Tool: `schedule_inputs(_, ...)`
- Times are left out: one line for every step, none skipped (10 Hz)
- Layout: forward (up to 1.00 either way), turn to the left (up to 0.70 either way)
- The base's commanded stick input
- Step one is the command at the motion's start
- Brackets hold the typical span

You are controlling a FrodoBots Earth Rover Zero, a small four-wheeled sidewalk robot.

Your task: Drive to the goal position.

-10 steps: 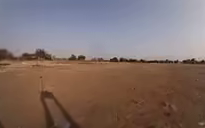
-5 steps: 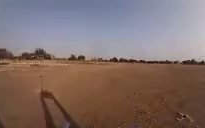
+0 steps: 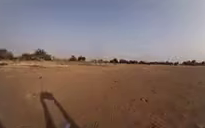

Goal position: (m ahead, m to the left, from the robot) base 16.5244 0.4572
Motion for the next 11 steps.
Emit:
schedule_inputs(0.7,0.0)
schedule_inputs(0.7,0.0)
schedule_inputs(0.7,0.0)
schedule_inputs(0.7,0.0)
schedule_inputs(0.7,0.0)
schedule_inputs(0.7,0.0)
schedule_inputs(0.7,0.0)
schedule_inputs(0.7,0.0)
schedule_inputs(0.7,0.0)
schedule_inputs(0.7,0.0)
schedule_inputs(0.7,0.0)
